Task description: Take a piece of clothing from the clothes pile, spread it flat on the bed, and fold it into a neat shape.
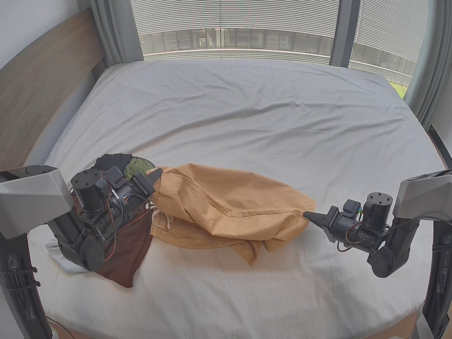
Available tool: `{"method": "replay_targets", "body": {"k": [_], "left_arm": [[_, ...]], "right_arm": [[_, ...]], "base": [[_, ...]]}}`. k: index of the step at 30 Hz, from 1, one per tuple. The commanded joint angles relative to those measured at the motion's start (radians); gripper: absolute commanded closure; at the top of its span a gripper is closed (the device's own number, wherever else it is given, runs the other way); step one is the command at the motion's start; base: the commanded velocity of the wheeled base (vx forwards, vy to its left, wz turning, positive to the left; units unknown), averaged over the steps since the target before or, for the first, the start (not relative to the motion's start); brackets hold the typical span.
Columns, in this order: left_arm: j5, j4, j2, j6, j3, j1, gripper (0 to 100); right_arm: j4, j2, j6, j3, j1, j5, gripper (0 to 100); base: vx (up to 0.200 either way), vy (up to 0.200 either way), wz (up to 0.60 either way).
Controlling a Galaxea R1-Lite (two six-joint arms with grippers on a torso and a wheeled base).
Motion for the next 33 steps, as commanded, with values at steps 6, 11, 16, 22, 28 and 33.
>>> {"method": "replay_targets", "body": {"k": [6, 11, 16, 22, 28, 33], "left_arm": [[-0.001, -0.002, 0.004, 0.001, 0.002, -0.002, 100], [-0.001, -0.002, 0.001, 0.001, 0.002, -0.002, 100], [-0.001, -0.002, 0.000, 0.001, 0.003, -0.005, 100], [-0.003, -0.002, 0.000, 0.001, 0.002, -0.006, 100], [-0.003, -0.002, 0.003, 0.001, 0.003, -0.009, 100], [-0.004, -0.002, 0.003, 0.001, 0.002, -0.009, 100]], "right_arm": [[-0.003, 0.078, -0.012, -0.021, 0.027, 0.004, 100], [-0.003, 0.090, -0.012, -0.055, 0.069, 0.001, 0], [-0.001, 0.107, -0.012, -0.091, 0.098, -0.002, 0], [-0.003, 0.149, -0.012, -0.126, 0.098, -0.005, 0], [-0.004, 0.146, -0.012, -0.138, 0.112, -0.007, 0], [-0.006, 0.150, -0.012, -0.166, 0.113, -0.030, 100]], "base": [[0.000, 0.000, 0.00], [0.000, 0.000, 0.00], [0.000, 0.000, 0.00], [0.000, 0.000, 0.00], [0.000, 0.000, 0.00], [0.000, 0.000, 0.00]]}}
